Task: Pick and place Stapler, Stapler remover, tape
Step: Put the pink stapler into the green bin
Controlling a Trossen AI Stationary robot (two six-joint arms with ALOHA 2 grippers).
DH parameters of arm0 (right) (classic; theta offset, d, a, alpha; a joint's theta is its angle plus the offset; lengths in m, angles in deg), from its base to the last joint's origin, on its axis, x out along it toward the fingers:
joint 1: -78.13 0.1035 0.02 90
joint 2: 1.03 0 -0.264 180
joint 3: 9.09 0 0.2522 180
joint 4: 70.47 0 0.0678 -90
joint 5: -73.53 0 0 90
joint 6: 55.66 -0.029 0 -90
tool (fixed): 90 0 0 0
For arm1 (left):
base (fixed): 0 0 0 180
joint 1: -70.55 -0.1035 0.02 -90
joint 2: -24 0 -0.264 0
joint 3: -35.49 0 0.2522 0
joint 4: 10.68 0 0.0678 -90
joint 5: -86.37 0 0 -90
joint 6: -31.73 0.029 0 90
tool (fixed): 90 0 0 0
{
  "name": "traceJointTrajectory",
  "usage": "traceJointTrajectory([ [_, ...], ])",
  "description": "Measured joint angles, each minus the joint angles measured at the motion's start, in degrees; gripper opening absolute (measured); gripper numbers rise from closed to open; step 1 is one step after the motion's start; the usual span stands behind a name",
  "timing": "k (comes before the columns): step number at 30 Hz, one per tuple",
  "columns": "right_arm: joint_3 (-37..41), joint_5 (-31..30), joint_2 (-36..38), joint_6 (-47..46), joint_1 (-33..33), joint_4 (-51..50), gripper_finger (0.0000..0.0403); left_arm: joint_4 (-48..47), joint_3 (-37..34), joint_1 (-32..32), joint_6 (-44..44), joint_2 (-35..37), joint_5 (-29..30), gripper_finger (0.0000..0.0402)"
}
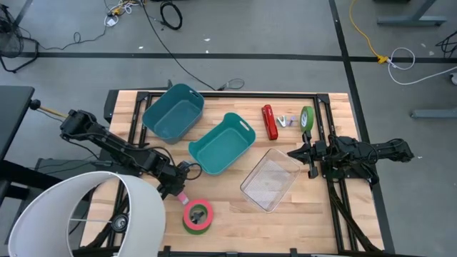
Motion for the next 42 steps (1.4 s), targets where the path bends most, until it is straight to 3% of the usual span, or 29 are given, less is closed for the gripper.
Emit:
traceJointTrajectory([
  [16, 0.0, 0.0, 0.0, 0.0, 0.0, 0.0, 0.0015, -1.0, 2.3, 0.0, -4.2, 0.2, -0.3, 0.0151],
  [30, 0.0, 0.0, 0.0, 0.2, 0.0, 0.0, 0.0015, -8.1, 4.0, 0.0, -4.4, 2.2, -2.1, 0.0148],
  [42, 0.0, 0.0, 0.0, 0.0, 0.0, 0.0, 0.0015, -13.5, 4.4, -3.2, -4.4, 4.8, 1.8, 0.0149],
])
